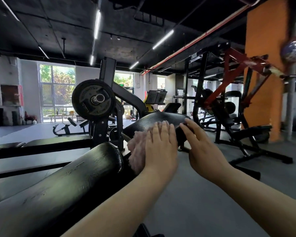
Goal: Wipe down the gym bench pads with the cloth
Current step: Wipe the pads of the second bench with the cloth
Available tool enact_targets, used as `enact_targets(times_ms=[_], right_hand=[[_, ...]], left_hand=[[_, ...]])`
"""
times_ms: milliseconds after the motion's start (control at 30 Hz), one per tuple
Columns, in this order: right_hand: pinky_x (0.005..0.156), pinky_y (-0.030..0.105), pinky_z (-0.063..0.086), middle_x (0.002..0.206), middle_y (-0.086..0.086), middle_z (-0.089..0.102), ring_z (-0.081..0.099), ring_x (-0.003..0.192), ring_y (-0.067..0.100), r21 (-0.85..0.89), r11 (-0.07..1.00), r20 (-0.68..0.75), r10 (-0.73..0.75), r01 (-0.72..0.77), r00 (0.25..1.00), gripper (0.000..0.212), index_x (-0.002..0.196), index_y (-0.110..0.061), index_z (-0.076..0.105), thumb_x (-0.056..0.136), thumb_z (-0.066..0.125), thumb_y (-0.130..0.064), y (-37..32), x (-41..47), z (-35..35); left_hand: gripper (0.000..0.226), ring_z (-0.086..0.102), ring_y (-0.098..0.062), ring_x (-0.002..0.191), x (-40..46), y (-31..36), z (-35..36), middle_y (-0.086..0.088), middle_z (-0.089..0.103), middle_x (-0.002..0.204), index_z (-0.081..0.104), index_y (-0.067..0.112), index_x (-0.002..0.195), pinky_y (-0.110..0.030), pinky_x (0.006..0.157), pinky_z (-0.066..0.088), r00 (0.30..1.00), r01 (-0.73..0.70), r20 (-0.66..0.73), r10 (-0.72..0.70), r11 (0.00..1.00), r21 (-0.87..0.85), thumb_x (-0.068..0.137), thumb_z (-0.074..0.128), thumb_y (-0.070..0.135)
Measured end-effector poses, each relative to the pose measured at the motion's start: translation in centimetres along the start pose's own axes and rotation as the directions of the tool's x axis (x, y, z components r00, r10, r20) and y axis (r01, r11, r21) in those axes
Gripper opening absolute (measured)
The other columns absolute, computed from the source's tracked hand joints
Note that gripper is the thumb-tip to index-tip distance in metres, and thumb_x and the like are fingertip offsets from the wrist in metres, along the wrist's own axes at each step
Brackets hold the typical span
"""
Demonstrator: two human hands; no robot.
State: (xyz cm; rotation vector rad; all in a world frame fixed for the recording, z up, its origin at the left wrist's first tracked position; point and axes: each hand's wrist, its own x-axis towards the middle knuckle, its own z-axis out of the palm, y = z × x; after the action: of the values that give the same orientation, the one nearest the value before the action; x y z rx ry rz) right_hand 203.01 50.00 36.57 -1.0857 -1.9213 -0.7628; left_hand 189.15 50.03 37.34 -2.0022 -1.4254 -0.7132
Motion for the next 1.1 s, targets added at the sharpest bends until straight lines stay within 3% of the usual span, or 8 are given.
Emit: enact_targets(times_ms=[133,233,333,400,567,733,900,1100], right_hand=[[0.093,0.033,0.040,0.140,0.023,0.039,0.044,0.123,0.034,0.013,0.998,-0.067,0.056,-0.055,0.996,0.075,0.134,0.003,0.044,0.062,0.058,0.020,0.5,0.1,-0.7],[0.095,0.014,0.034,0.132,0.017,0.043,0.039,0.115,0.015,0.170,0.979,-0.165,0.139,-0.111,0.976,0.067,0.134,0.003,0.045,0.068,0.043,0.015,-0.6,0.4,-1.3],[0.091,-0.007,0.023,0.127,0.006,0.043,0.034,0.108,-0.005,0.374,0.909,-0.139,0.253,-0.185,0.957,0.062,0.137,0.000,0.044,0.078,0.039,0.017,-2.9,1.1,-1.9],[0.097,-0.006,0.015,0.141,0.008,0.039,0.030,0.124,-0.001,0.411,0.870,-0.007,0.301,-0.272,0.953,0.058,0.141,-0.005,0.041,0.085,0.040,0.012,-4.5,1.6,-1.6],[0.118,0.049,0.013,0.156,0.018,0.016,0.008,0.144,0.033,0.090,0.926,0.163,0.349,-0.366,0.923,0.081,0.149,-0.016,0.028,0.081,-0.001,-0.051,-7.7,3.3,0.5],[0.115,0.046,-0.010,0.156,0.021,-0.012,-0.019,0.142,0.038,-0.150,0.906,0.283,0.423,-0.396,0.861,0.091,0.152,-0.016,0.006,0.074,-0.015,-0.058,-6.7,4.5,0.5],[0.117,0.048,0.006,0.157,0.012,0.015,0.002,0.145,0.030,-0.286,0.946,0.456,0.276,-0.155,0.846,0.062,0.147,-0.030,0.028,0.095,0.013,-0.060,-2.3,8.0,-0.4],[0.115,0.045,0.003,0.160,0.003,0.009,0.000,0.146,0.025,-0.275,0.959,0.814,0.194,0.068,0.548,0.056,0.150,-0.037,0.016,0.098,0.019,-0.057,-1.8,14.3,0.1]], left_hand=[[0.065,-0.008,-0.037,0.144,2.7,1.4,-1.0,-0.016,-0.011,0.156,-0.015,0.004,0.146,-0.044,0.118,0.003,0.995,-0.057,0.085,0.052,0.997,0.059,0.101,0.027,0.023],[0.065,-0.006,-0.032,0.145,4.5,1.1,-2.2,-0.012,-0.003,0.158,-0.008,0.008,0.149,-0.040,0.117,0.001,0.978,-0.013,0.195,0.071,0.959,-0.285,0.100,0.031,0.025],[0.051,0.041,-0.034,0.129,4.9,-0.4,-3.9,-0.017,0.044,0.137,0.025,0.016,0.144,-0.042,0.108,0.034,0.947,0.217,0.300,0.116,0.461,-0.861,0.096,0.037,0.027],[0.036,0.058,-0.022,0.101,4.2,-1.9,-4.4,-0.009,0.058,0.110,0.037,0.026,0.135,-0.026,0.085,0.048,0.967,0.231,0.252,0.049,0.259,-0.938,0.100,0.035,0.016],[0.034,0.052,0.003,0.089,2.6,-5.5,-3.7,0.000,0.051,0.108,0.047,0.004,0.126,-0.003,0.079,0.038,0.997,-0.080,-0.077,0.030,0.578,-0.812,0.094,0.040,-0.006],[0.019,0.054,-0.014,0.101,2.8,-7.2,-2.3,-0.001,0.053,0.106,0.058,0.005,0.109,-0.020,0.090,0.042,0.973,-0.229,-0.144,0.180,0.676,-0.701,0.091,0.053,0.003],[0.021,0.059,-0.017,0.093,5.3,-8.6,-1.8,0.000,0.065,0.103,0.056,0.015,0.111,-0.019,0.080,0.043,0.976,-0.142,0.012,0.216,0.678,-0.721,0.097,0.042,0.007],[0.021,0.065,-0.036,0.088,9.0,-11.4,-1.0,0.002,0.073,0.086,0.051,0.025,0.099,-0.048,0.088,0.050,0.971,0.046,0.198,0.131,0.715,-0.698,0.095,0.042,0.007]])
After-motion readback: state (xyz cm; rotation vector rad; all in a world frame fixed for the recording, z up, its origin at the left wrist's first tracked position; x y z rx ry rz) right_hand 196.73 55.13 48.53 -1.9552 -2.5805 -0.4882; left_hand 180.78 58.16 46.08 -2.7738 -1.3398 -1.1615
